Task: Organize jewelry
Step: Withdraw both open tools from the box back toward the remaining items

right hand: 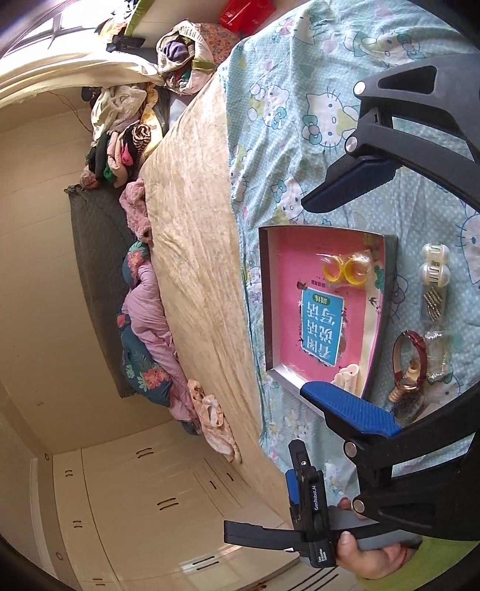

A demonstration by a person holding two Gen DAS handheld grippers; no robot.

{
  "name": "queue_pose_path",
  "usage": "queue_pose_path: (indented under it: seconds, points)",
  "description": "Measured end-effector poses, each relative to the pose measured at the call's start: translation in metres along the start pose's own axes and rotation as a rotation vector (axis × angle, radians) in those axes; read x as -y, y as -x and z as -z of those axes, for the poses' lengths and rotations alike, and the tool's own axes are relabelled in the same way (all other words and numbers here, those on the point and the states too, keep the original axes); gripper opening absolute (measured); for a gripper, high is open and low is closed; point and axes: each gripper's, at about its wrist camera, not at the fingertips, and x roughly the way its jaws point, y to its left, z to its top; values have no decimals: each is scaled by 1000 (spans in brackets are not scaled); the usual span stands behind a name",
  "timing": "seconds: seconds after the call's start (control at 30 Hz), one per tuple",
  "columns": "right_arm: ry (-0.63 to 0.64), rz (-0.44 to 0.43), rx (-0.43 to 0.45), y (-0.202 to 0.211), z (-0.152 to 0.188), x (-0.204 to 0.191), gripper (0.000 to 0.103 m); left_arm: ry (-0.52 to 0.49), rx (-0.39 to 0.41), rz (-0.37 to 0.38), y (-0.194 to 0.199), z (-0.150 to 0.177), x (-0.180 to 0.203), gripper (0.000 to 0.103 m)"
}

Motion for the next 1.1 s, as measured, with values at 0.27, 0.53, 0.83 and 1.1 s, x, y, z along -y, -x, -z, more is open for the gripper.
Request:
queue_pose_path:
  seconds: [0.27, 0.53, 0.83, 1.1]
  points:
    - [58, -30, 20, 25, 5, -26, 92, 9, 44, -4, 32, 18, -12, 93]
    - [109, -68, -11, 30, 18, -48, 92, 18, 43, -16, 45, 42, -21, 93]
    - [149, -112, -79, 18, 38, -68, 92, 31, -7, -33, 40, 74, -33, 93]
    - [190, -162, -155, 1, 61, -86, 92, 24, -54, -28, 29, 97, -35, 93]
